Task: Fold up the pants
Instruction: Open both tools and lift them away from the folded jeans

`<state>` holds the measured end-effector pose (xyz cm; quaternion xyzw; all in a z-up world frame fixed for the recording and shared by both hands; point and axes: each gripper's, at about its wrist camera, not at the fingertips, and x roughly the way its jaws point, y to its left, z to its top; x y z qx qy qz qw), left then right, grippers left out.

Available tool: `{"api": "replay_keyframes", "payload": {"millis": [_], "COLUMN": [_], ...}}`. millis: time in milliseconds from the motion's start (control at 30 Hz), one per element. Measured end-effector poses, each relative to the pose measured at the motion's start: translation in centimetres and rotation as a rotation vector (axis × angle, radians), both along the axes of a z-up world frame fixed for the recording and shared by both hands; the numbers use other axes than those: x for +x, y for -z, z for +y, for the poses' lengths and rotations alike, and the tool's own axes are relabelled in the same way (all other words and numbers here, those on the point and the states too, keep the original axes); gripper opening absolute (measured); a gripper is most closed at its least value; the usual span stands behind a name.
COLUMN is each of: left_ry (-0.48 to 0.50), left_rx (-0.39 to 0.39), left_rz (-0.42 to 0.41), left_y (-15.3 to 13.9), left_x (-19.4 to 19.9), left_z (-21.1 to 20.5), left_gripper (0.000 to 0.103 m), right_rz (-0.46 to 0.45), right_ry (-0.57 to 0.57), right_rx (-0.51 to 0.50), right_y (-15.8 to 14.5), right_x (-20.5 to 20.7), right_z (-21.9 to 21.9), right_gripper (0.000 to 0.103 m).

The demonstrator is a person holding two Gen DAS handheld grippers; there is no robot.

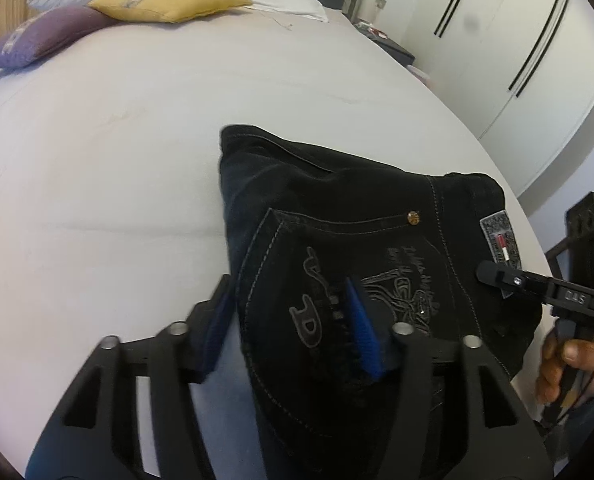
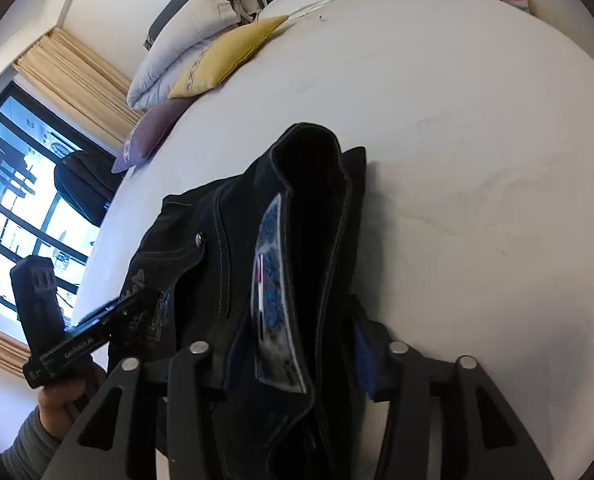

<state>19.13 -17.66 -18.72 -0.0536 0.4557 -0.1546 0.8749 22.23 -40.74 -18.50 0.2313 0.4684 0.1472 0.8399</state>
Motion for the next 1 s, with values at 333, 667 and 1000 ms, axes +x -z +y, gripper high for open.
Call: {"api": "replay_keyframes", "payload": {"millis": [333,667,1000], "left_ry": [-0.136,-0.256,-0.179], "left_rx": [0.155,0.144,0.148], "left_rz": [-0.652,-1.006,-0.745], "left_y": [-13.9,-25.4,-27.5], "left_x": [-14.0,-28.9,-32.4], "left_z": [1.5,3.0,3.5], "left_gripper": [0.103,0.103,0.103], "right_rz": [-0.417,-0.949,-0.973], "right_ry": [0.224,0.361,0.393], "right_rx": [-0.204,-0.473,-0.504], "right_y": [-11.0,-24.1,-28.7], "right_x": [-11.9,-25.3,-29.3], "right_z": [-0.4,3.4,4.4], "right_gripper": [0.096,0.103,0.103]}}
